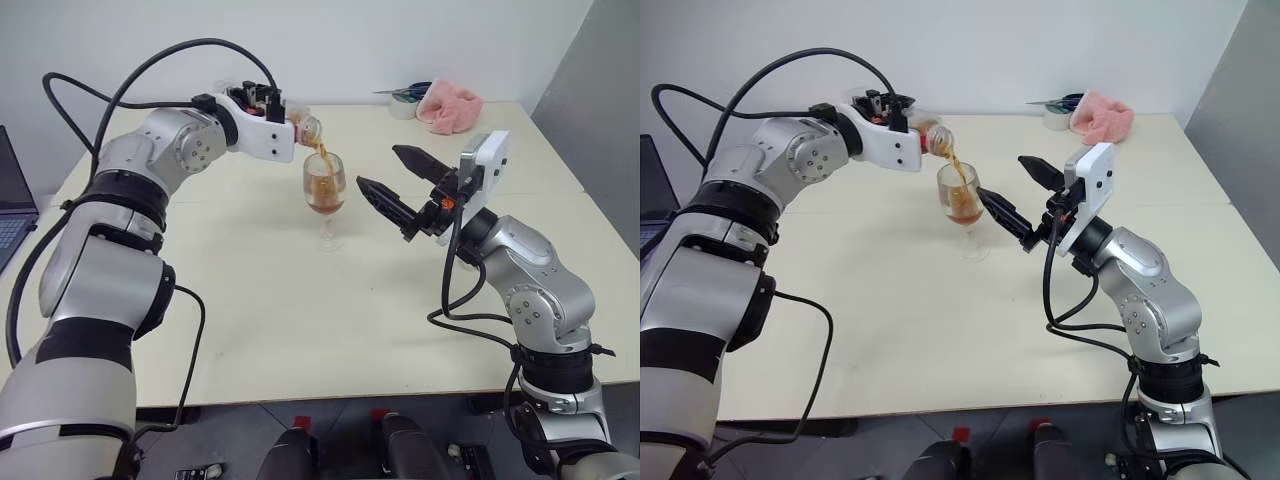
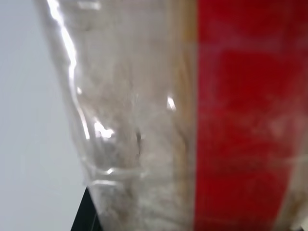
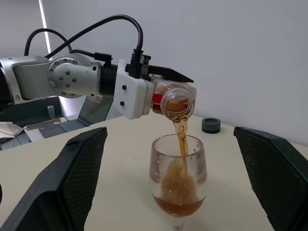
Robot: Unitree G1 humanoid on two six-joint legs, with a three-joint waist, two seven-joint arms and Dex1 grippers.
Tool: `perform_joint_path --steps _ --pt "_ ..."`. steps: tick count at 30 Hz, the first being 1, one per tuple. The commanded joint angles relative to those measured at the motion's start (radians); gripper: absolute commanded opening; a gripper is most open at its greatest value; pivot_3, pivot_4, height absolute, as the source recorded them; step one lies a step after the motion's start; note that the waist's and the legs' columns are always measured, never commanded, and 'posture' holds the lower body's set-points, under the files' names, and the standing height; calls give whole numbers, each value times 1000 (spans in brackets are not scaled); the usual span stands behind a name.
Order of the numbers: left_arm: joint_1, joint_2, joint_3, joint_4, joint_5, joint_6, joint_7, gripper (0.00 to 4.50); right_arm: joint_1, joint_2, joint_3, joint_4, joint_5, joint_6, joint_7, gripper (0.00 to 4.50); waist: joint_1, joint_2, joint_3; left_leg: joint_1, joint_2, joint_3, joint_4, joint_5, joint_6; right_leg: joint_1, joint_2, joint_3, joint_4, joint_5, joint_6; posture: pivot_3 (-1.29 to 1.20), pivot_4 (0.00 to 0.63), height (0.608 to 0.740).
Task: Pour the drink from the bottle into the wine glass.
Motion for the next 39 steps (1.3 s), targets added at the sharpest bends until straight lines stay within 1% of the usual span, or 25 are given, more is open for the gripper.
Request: perform_joint_path --steps 1,9,14,24,26,28,31,33,37,39 --pt "-42 17 5 -10 0 -5 16 1590 -4 0 -18 -18 7 -24 9 4500 0 0 0 0 0 0 0 0 0 0 0 0 0 0 0 0 150 740" --pt "-42 15 8 -9 -7 -2 13 1590 -4 2 -16 -13 4 -27 15 4500 -1 0 0 0 0 0 0 0 0 0 0 0 0 0 0 0 150 740" --pt "-35 5 27 -6 -37 3 -4 1590 -7 3 -14 -10 3 -26 15 4500 -2 0 0 0 0 0 0 0 0 0 0 0 0 0 0 0 150 740" --pt "-19 -35 114 -23 -178 6 -75 1590 -8 6 -13 -17 6 -17 7 4500 -4 0 0 0 0 0 0 0 0 0 0 0 0 0 0 0 150 740" --pt "-14 -49 150 -32 -229 18 -104 1590 -9 6 -11 -20 8 -13 8 4500 -6 0 0 0 0 0 0 0 0 0 0 0 0 0 0 0 150 740" --pt "-5 -72 210 -45 -312 59 -151 1590 -9 5 -10 -22 10 -11 9 4500 -6 0 0 0 0 0 0 0 0 0 0 0 0 0 0 0 150 740" --pt "39 -109 315 -118 -447 148 -207 1590 -7 4 -9 -27 12 -9 11 4500 -9 0 0 0 0 0 1 0 0 0 0 0 1 0 0 0 150 740" --pt "72 -123 362 -183 -503 206 -223 1590 -5 2 -8 -31 14 -8 13 4500 -12 0 0 0 1 0 1 0 0 0 0 0 1 0 0 0 150 740" --pt "218 -163 528 -411 -656 419 -136 1590 18 -5 4 -35 10 -15 33 4500 -16 0 0 0 1 0 1 0 0 0 0 1 1 0 0 0 150 740" --pt "323 -190 630 -542 -737 559 -60 1590 56 -31 24 -53 3 -24 75 4500 -20 0 -1 0 1 -1 1 0 0 0 -1 1 2 0 0 0 150 740"
